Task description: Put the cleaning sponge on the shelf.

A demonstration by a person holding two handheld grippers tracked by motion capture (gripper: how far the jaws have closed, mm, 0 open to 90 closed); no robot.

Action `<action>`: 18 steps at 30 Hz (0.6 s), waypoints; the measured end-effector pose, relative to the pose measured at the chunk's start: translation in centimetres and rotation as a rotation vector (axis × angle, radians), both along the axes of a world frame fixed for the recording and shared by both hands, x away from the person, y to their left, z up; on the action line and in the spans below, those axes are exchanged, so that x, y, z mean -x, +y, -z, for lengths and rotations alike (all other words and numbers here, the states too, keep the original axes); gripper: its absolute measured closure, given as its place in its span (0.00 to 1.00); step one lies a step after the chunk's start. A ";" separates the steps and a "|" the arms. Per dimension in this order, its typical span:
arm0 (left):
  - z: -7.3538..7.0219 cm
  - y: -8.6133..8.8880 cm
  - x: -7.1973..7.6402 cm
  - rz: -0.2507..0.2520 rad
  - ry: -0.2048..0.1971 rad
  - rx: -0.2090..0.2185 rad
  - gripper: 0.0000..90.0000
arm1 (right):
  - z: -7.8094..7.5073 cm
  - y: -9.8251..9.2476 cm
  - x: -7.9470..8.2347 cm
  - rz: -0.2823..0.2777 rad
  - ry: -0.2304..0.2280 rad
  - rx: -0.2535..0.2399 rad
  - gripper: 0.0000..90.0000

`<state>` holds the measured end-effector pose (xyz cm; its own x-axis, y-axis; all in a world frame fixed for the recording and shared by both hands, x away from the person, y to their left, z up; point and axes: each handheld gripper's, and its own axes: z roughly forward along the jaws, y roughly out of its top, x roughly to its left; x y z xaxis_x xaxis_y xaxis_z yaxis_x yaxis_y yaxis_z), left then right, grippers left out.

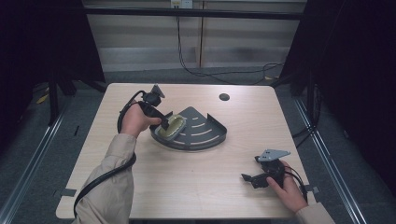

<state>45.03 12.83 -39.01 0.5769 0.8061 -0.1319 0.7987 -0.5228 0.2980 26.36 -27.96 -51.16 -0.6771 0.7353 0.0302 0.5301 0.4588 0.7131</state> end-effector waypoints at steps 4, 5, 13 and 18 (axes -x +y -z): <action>0.0 0.7 0.5 0.001 -0.001 0.008 0.24 | 0.0 0.0 0.0 -0.002 -0.002 0.001 0.08; 0.0 0.9 0.7 -0.002 0.005 0.007 0.24 | 0.0 0.0 0.0 -0.002 -0.002 0.001 0.08; 0.2 2.2 1.7 -0.004 -0.004 0.024 0.24 | 0.0 0.0 0.0 -0.001 0.000 0.000 0.08; 0.5 3.0 2.8 0.011 -0.008 0.033 0.24 | 0.0 0.0 0.0 0.001 0.003 0.000 0.08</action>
